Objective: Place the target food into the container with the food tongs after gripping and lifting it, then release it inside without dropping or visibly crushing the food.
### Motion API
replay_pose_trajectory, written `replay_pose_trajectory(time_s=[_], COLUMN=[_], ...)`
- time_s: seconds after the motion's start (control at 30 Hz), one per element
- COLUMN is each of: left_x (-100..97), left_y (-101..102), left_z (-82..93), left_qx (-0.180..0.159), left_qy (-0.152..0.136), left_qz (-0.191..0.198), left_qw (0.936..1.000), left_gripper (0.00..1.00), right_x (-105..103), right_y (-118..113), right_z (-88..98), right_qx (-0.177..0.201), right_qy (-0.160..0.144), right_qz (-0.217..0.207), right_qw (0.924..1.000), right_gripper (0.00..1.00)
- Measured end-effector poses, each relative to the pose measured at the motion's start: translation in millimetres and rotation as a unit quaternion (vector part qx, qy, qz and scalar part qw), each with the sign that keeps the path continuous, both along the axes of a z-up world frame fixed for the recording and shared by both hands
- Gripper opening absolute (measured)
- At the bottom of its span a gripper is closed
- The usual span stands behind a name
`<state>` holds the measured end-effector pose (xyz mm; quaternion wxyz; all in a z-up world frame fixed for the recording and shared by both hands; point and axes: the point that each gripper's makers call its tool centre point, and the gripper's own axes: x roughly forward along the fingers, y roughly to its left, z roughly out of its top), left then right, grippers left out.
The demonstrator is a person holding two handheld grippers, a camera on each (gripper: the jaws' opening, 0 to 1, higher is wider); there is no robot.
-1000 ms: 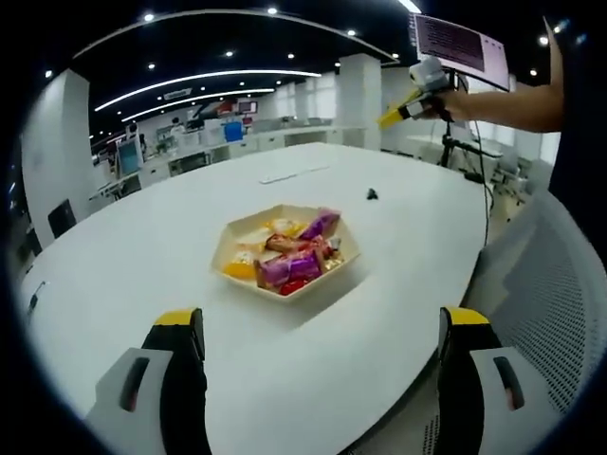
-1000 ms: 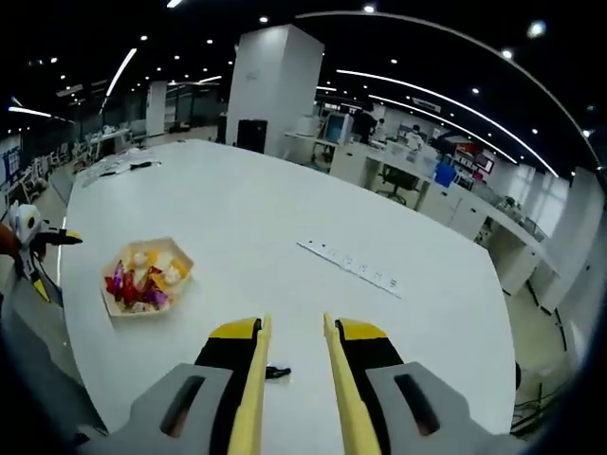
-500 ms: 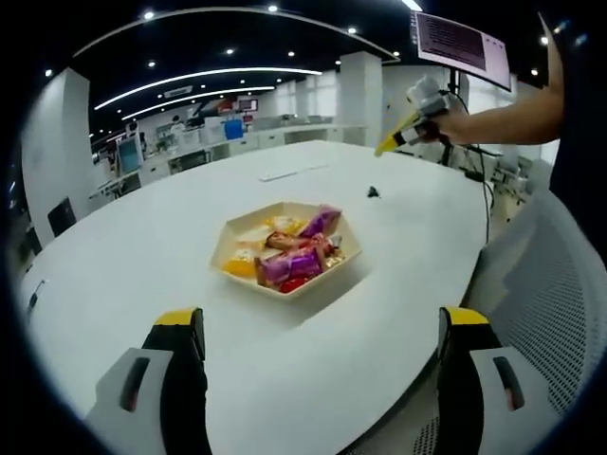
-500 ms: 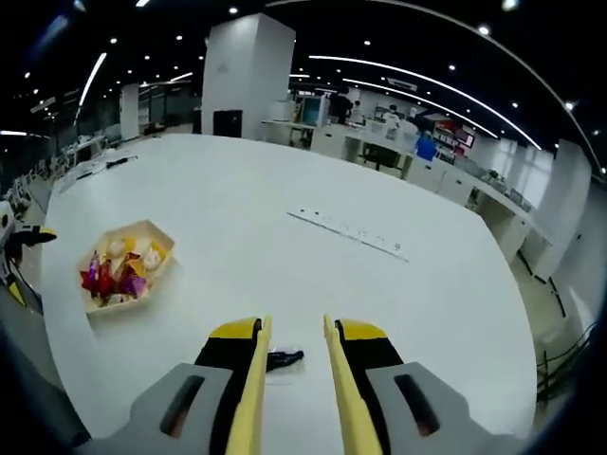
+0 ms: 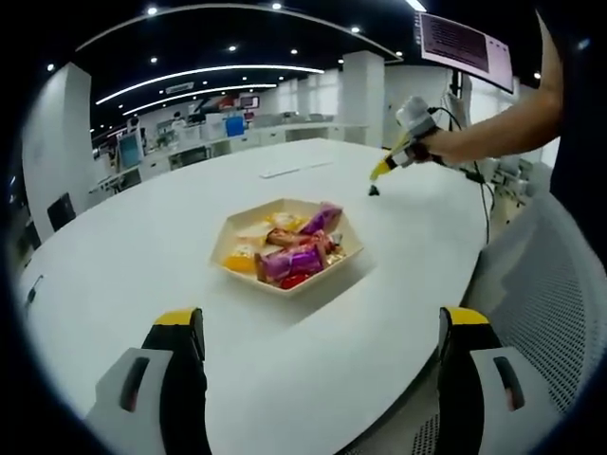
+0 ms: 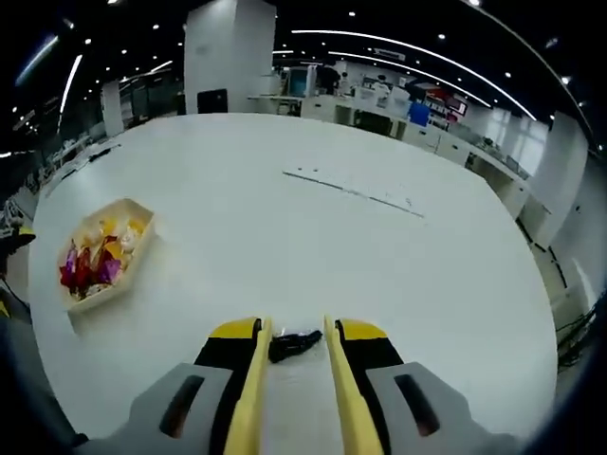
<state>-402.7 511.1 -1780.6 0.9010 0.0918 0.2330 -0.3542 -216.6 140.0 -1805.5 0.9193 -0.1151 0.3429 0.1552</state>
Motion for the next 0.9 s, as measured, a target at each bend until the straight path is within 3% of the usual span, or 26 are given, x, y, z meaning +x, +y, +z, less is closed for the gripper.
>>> replay_pose_trajectory(time_s=[0.37, 0.47, 0.67, 0.83, 0.9], left_x=[-0.7, -0.3, -0.4, 0.5, 0.4], left_y=[1, 2, 2, 3, 3], left_z=[-2.6, -2.4, -2.3, -0.7, -1.3], left_qx=[0.005, 0.004, 0.006, 0.003, 0.005], left_qy=[0.003, 0.003, 0.002, 0.000, 0.000], left_qz=[-0.002, 0.000, -0.001, 0.003, 0.003], left_qw=[1.0000, 1.0000, 1.0000, 1.0000, 1.0000], left_gripper=[0.99, 0.99, 0.99, 0.99, 0.98], right_x=[-8, -14, -24, -43, -44], right_y=[-1, 0, 6, 13, 11], right_z=[-24.5, -19.8, -21.8, -21.9, -21.0], right_qx=[-0.012, -0.006, 0.014, 0.005, -0.003], right_qy=[0.030, 0.028, 0.059, 0.087, 0.084], right_qz=[-0.010, -0.006, 0.041, 0.110, 0.108], right_qw=[0.9994, 0.9996, 0.9973, 0.9901, 0.9906], right_gripper=[0.30, 0.29, 0.28, 0.28, 0.28])
